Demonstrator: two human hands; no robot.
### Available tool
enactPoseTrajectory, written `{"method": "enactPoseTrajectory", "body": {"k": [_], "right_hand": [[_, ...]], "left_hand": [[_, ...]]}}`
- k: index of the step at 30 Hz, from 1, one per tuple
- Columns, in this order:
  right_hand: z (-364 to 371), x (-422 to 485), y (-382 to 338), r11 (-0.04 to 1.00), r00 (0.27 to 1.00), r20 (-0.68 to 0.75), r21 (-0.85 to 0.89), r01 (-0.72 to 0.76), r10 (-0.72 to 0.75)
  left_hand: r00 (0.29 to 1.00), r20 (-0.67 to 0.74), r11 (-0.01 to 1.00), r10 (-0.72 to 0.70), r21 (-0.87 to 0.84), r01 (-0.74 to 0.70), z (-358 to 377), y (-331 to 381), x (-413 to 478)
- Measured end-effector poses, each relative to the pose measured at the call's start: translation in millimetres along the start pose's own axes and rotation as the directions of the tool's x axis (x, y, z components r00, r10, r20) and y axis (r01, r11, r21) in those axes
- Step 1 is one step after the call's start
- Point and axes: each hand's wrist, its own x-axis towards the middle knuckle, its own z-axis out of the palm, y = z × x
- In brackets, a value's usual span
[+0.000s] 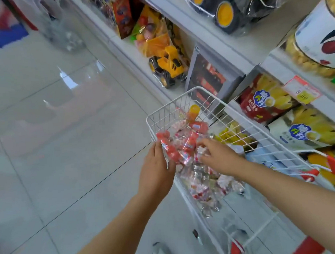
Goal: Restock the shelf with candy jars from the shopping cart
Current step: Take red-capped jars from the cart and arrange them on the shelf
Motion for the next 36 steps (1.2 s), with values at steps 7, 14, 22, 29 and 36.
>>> {"method": "enactPoseTrajectory", "body": {"k": [7,14,22,29,36], "right_hand": [[3.9,86.0,25.6,0.993,0.992,0.058,-0.021,-0.114,0.115],[20.9,139.9,54.3,0.987,0.963,0.229,-0.105,-0.118,0.14],[40.5,163.8,64.9,0.971,0.984,0.083,-0.192,-0.14,0.158],[27.0,147.8,64.6,0.996,0.993,-0.099,0.063,0.066,-0.06],[-27.9,121.8,10.6,0.756,0.922,-0.04,0.559,0.339,-0.385]], "left_hand": [[0.997,-0.043,0.998,-0.061,-0.005,0.061,25.3,-22.7,13.2],[0.989,-0.121,0.995,-0.087,0.04,0.092,41.8,-14.1,14.8],[0.984,-0.147,0.987,-0.102,0.106,0.118,46.9,-9.5,14.4],[0.978,-0.15,0.978,-0.148,0.123,0.167,48.5,-5.7,13.1],[0.955,-0.253,0.977,-0.154,0.104,0.185,39.3,6.7,26.0]]}}
